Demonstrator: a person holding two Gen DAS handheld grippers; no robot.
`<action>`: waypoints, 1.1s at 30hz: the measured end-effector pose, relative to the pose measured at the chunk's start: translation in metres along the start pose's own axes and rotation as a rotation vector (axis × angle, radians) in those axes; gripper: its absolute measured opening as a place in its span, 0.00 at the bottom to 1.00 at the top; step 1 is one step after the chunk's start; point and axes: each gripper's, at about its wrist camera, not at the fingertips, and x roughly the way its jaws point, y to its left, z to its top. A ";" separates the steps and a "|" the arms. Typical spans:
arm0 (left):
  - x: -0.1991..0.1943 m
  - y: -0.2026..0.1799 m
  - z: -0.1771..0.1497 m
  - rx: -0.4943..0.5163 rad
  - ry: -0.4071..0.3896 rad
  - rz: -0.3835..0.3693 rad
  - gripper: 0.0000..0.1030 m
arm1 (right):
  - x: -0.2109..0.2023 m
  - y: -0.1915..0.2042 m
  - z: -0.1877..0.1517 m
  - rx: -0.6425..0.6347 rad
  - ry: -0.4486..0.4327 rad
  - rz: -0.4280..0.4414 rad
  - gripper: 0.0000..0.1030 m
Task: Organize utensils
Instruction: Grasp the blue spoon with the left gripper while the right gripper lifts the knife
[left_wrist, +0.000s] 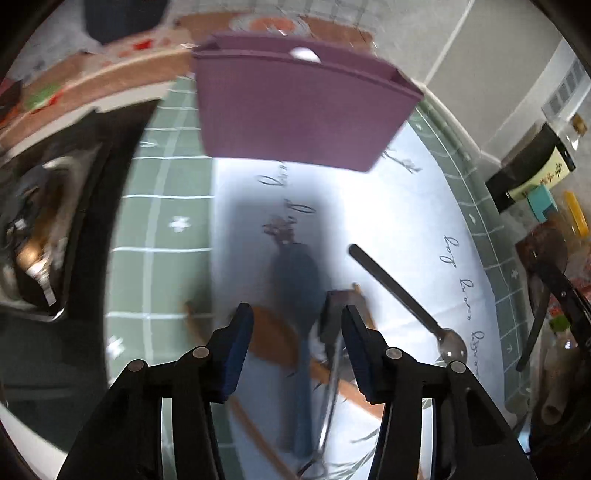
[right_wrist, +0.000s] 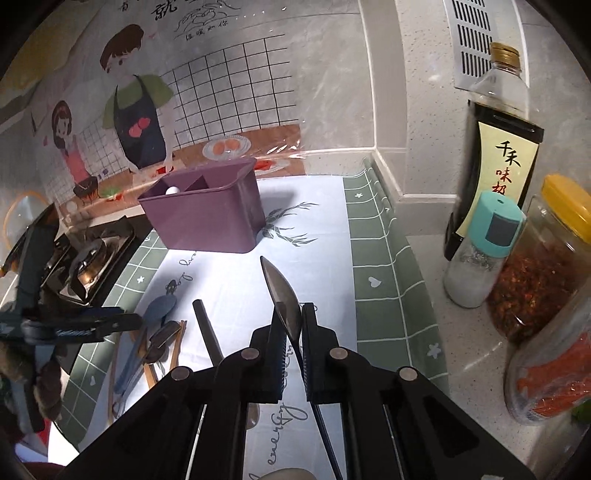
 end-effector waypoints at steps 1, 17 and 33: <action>0.004 -0.002 0.003 0.005 0.006 0.008 0.49 | 0.001 0.000 -0.001 -0.001 0.001 0.001 0.06; 0.035 -0.016 0.018 0.055 -0.009 0.114 0.38 | 0.007 -0.005 -0.018 0.022 0.038 -0.004 0.06; -0.025 -0.002 -0.017 0.041 -0.166 -0.022 0.34 | 0.007 0.019 -0.010 -0.003 0.009 0.031 0.06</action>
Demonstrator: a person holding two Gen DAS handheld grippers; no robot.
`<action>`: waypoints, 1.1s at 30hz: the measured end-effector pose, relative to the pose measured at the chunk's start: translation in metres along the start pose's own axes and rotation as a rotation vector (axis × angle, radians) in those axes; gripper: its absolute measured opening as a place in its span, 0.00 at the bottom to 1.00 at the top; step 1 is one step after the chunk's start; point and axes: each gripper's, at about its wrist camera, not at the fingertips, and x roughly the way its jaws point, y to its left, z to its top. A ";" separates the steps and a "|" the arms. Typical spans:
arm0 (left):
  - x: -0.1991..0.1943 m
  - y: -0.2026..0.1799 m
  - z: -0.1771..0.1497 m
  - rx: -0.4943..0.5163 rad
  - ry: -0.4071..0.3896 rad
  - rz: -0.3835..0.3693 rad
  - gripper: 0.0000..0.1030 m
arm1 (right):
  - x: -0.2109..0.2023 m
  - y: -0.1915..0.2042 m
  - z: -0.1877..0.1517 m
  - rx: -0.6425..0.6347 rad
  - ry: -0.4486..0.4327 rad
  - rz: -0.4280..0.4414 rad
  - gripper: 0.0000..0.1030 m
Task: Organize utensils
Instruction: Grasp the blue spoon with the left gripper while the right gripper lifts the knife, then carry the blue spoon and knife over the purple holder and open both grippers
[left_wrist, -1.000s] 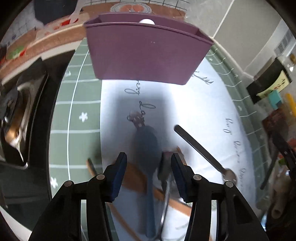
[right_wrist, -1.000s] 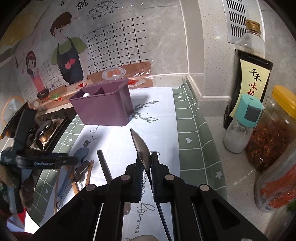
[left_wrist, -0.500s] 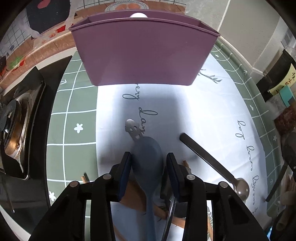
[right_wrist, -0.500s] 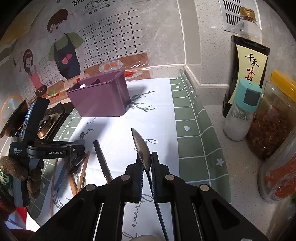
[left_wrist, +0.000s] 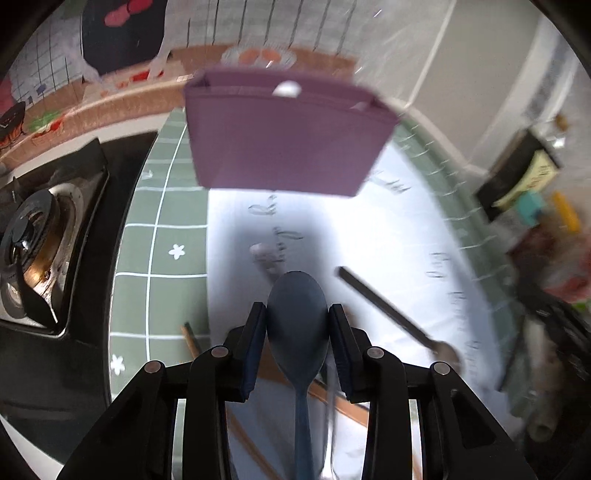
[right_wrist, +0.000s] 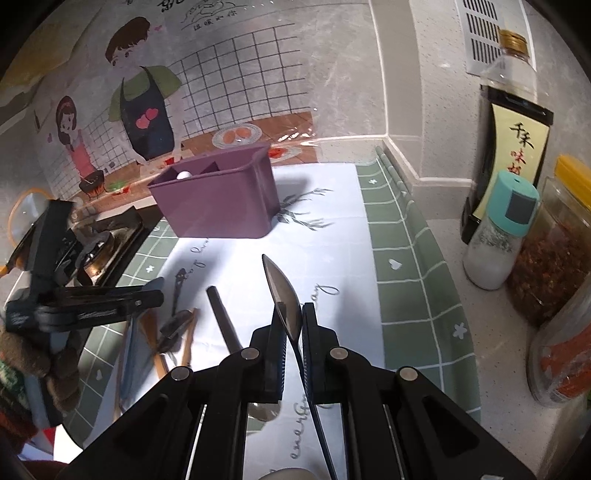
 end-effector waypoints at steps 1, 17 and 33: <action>-0.011 -0.002 -0.004 0.008 -0.020 -0.017 0.34 | 0.000 0.002 0.001 -0.002 -0.002 0.004 0.06; -0.104 -0.008 0.010 -0.013 -0.237 -0.092 0.34 | -0.008 0.022 0.035 -0.015 -0.042 0.047 0.06; -0.209 -0.003 0.188 0.067 -0.655 -0.054 0.34 | -0.079 0.061 0.248 -0.041 -0.511 0.226 0.07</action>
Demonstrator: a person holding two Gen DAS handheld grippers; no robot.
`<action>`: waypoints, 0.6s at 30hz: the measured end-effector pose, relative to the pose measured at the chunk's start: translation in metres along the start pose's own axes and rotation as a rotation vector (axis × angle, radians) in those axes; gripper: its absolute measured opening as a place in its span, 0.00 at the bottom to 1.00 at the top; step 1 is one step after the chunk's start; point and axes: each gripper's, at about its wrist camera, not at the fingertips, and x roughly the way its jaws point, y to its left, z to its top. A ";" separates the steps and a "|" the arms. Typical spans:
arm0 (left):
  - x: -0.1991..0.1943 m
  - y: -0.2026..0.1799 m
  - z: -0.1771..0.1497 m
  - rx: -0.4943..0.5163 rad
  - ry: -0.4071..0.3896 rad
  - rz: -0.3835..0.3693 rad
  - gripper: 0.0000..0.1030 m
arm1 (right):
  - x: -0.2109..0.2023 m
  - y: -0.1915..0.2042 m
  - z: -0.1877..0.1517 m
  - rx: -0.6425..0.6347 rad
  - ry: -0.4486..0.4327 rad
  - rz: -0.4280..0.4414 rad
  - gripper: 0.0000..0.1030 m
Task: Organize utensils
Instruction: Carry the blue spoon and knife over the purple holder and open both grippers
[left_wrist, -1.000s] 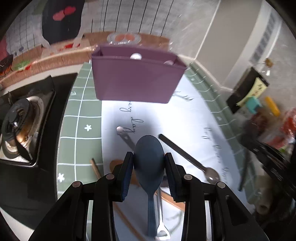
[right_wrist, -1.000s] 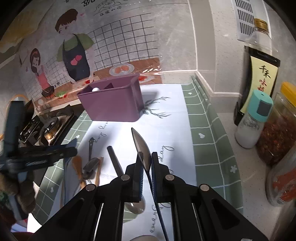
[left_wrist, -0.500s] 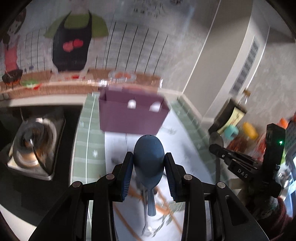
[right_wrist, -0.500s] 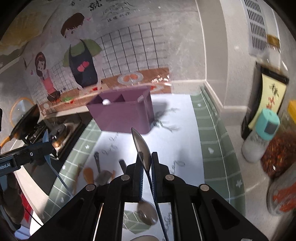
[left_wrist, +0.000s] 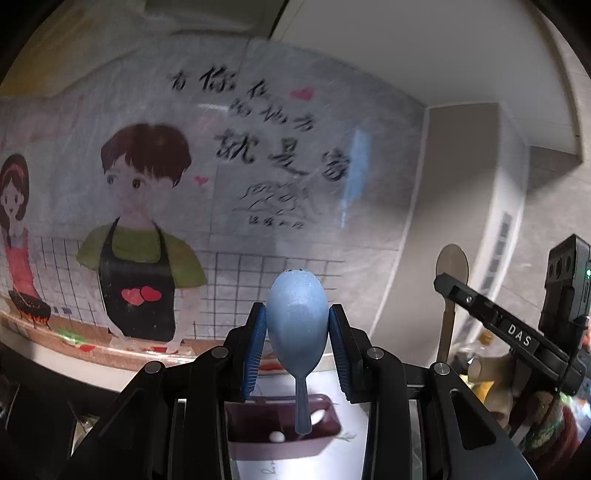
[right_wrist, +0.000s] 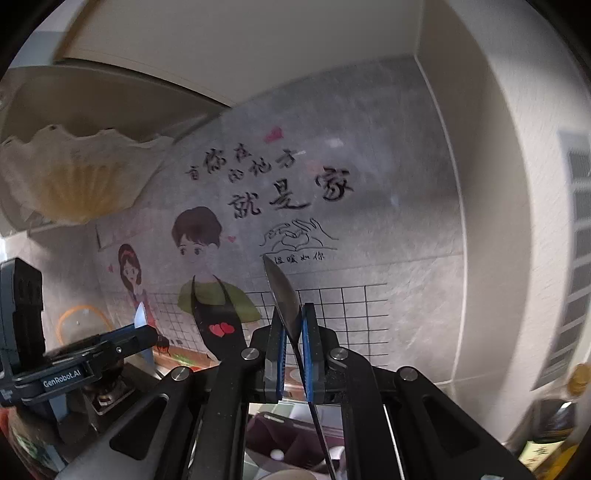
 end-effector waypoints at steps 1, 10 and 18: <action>0.008 0.004 -0.002 -0.003 0.010 0.008 0.34 | 0.011 -0.003 -0.005 0.014 0.012 -0.002 0.07; 0.097 0.041 -0.046 -0.063 0.139 0.049 0.34 | 0.107 -0.025 -0.067 0.062 0.107 0.055 0.07; 0.147 0.061 -0.089 -0.126 0.225 0.071 0.34 | 0.155 -0.053 -0.119 0.128 0.207 0.042 0.11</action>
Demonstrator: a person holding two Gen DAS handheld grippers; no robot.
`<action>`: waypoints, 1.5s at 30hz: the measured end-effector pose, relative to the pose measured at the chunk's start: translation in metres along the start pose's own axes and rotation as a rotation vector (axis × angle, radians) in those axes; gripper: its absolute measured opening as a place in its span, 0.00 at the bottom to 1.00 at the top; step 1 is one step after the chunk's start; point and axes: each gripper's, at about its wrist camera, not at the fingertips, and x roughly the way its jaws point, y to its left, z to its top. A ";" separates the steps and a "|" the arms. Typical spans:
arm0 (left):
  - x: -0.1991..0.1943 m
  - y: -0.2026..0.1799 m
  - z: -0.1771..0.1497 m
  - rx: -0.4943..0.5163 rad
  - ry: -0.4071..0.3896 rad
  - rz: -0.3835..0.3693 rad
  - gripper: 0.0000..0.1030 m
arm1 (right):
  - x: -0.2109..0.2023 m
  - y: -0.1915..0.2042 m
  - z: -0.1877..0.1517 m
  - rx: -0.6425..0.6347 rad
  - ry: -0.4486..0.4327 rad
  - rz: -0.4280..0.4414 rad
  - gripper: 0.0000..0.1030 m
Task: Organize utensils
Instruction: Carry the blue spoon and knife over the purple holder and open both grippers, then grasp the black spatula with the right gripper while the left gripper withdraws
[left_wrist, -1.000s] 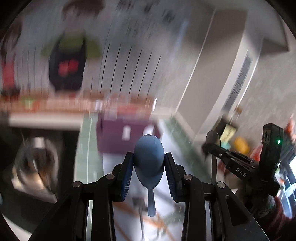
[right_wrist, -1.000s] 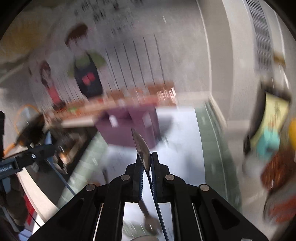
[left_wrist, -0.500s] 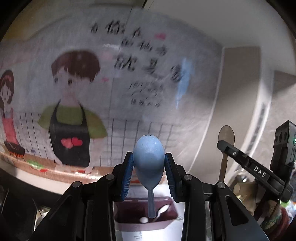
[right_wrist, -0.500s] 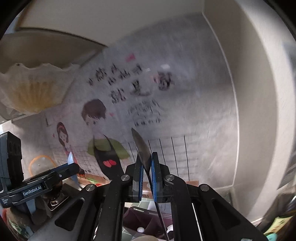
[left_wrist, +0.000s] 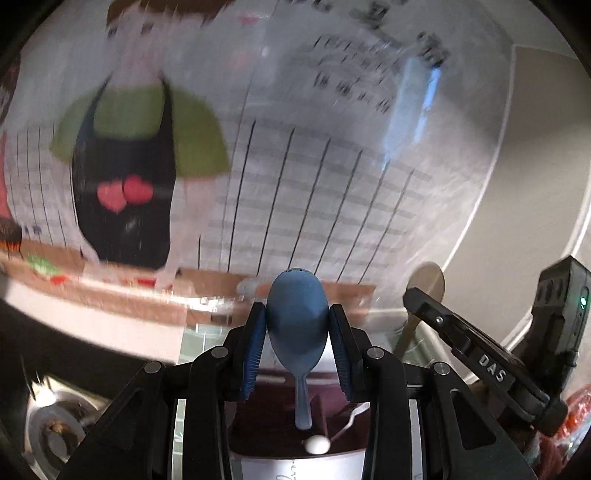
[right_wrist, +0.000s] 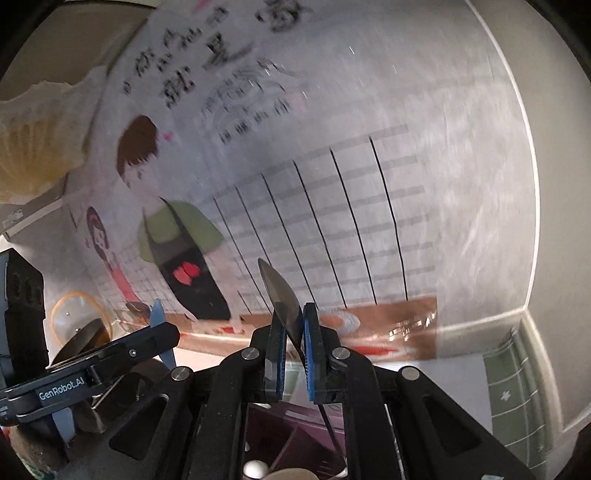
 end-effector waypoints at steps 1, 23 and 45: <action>0.005 0.003 -0.003 -0.015 0.016 -0.003 0.34 | 0.003 -0.002 -0.005 0.003 0.021 -0.002 0.12; -0.121 -0.006 -0.122 -0.017 0.185 0.072 0.68 | -0.142 0.015 -0.089 -0.242 0.263 -0.177 0.25; -0.169 0.052 -0.222 -0.203 0.284 0.233 0.68 | -0.071 0.065 -0.224 -0.004 0.631 -0.101 0.25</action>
